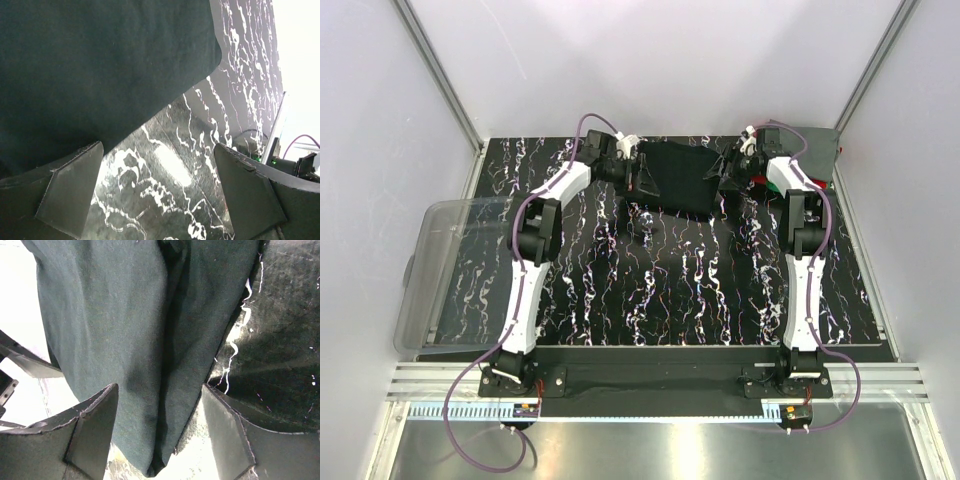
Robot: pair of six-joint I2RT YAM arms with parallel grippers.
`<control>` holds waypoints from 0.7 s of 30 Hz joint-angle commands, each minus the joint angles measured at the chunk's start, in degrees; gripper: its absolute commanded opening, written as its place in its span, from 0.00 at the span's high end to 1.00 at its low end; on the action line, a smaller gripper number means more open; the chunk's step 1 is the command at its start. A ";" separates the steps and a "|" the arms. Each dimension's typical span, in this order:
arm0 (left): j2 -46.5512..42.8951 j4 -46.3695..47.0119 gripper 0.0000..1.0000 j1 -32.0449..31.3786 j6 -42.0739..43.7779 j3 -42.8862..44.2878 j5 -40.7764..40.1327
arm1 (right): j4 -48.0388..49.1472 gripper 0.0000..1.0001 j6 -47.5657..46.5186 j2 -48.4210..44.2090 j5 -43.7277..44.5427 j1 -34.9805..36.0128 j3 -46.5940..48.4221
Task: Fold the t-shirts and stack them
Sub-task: Neatly place the folded tshirt to the corner
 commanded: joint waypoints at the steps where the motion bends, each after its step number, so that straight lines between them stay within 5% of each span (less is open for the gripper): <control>1: 1.55 4.96 0.01 0.76 -3.18 4.37 3.01 | -0.83 0.26 1.00 1.70 0.13 -0.23 2.57; 21: 5.77 7.87 0.01 0.41 -7.32 2.89 3.27 | -5.84 0.31 2.67 11.47 -1.37 3.20 11.62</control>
